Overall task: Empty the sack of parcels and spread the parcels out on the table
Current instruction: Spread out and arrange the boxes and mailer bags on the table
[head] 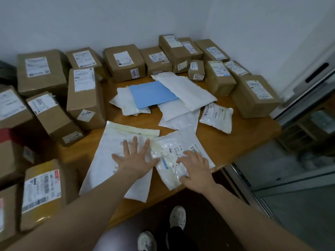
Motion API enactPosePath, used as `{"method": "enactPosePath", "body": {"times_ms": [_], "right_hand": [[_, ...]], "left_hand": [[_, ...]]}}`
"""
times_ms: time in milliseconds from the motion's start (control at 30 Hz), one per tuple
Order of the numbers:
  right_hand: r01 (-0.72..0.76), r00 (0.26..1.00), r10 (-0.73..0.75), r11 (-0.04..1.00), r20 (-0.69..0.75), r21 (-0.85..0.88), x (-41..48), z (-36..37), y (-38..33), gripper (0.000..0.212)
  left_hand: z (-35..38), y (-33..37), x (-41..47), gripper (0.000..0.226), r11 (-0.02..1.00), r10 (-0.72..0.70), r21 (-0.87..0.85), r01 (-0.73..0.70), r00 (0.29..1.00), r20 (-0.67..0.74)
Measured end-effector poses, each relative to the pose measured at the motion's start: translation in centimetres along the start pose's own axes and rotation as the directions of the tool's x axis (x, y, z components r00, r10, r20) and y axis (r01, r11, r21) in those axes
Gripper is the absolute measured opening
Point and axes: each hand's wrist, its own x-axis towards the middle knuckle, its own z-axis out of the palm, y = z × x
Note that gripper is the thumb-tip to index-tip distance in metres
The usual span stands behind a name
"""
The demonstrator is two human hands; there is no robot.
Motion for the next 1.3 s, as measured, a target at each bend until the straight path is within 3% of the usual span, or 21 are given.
{"method": "enactPosePath", "body": {"times_ms": [133,300,433,567,733,900,1000,1100,1233,1300], "right_hand": [[-0.134,0.984,0.14,0.989,0.11,-0.062,1.2,1.5,0.4,0.067],[-0.054,0.996,0.042,0.985,-0.077,-0.163,-0.5,4.3,-0.3,0.061],[0.025,0.969,-0.04,0.998,-0.243,-0.063,0.7,2.5,1.3,0.044],[-0.136,0.903,0.124,0.991,-0.412,0.002,6.3,-2.7,6.6,0.043],[-0.258,0.964,0.251,0.963,-0.089,-0.073,13.0,-6.8,14.8,0.054],[-0.18,0.983,0.184,0.979,0.027,-0.098,15.4,-7.7,19.3,0.049],[-0.197,0.98,0.194,0.976,-0.042,-0.096,12.6,-5.9,22.1,0.042],[-0.223,0.964,0.205,0.971,-0.172,-0.092,9.8,-4.5,24.1,0.038],[-0.152,0.922,0.145,0.988,-0.358,0.011,11.7,-6.8,23.5,0.042],[-0.055,0.913,0.068,0.998,-0.402,0.043,13.8,-8.3,22.1,0.046]], "left_hand": [[1.9,0.0,-0.8,0.099,0.998,0.002,0.069,-0.01,0.993,0.116],[2.8,-0.3,-2.0,0.116,0.995,-0.056,0.081,0.054,0.998,0.024],[2.5,2.5,-1.2,0.113,0.993,-0.046,0.101,0.054,0.995,-0.084],[0.9,7.4,1.2,0.101,0.99,0.098,0.113,-0.083,0.986,-0.133],[-0.7,14.8,6.6,0.085,0.983,0.178,0.063,-0.172,0.979,-0.1],[-1.1,19.0,11.5,0.098,0.999,0.051,0.02,-0.051,0.999,0.004],[-0.6,21.1,12.4,0.098,0.998,-0.008,0.066,0.003,0.997,0.073],[0.5,24.0,11.6,0.094,0.994,0.003,0.113,-0.009,0.999,0.054],[0.4,26.8,10.2,0.077,0.984,0.093,0.153,-0.087,0.995,-0.032],[-0.5,26.7,9.9,0.063,0.981,0.146,0.149,-0.124,0.978,-0.147]]}}
